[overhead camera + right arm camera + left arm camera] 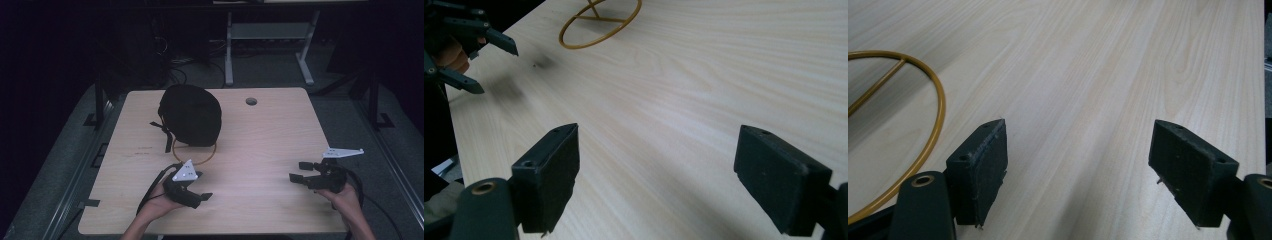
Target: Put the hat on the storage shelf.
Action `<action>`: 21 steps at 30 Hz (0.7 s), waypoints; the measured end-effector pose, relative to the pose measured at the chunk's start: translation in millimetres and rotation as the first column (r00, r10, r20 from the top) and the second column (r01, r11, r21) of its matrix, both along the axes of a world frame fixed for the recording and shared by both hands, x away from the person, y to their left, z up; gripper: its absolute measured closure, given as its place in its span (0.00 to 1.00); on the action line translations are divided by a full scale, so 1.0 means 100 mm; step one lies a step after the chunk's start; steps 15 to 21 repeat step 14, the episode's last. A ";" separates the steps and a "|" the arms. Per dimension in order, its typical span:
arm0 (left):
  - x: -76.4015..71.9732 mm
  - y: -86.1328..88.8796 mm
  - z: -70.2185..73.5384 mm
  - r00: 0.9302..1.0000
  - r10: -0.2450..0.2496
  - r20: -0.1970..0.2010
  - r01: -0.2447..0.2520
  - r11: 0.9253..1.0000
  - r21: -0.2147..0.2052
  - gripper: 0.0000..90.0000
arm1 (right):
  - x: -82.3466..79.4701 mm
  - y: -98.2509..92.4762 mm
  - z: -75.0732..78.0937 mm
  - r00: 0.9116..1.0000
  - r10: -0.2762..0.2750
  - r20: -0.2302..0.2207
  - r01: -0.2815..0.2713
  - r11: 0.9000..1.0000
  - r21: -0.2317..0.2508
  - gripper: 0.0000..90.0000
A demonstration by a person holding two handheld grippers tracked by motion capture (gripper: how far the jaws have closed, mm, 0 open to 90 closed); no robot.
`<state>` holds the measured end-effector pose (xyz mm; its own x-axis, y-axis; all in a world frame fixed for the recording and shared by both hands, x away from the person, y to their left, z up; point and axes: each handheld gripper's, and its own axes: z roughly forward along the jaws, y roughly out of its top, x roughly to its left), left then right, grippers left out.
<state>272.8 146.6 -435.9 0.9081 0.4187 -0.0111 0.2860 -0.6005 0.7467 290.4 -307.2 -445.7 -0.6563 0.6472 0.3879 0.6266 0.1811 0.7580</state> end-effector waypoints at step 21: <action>-0.02 -0.04 0.00 1.000 0.002 0.014 -0.002 1.000 0.001 0.26 | -0.43 -0.07 -0.14 0.998 -0.034 0.061 0.032 0.999 0.024 0.19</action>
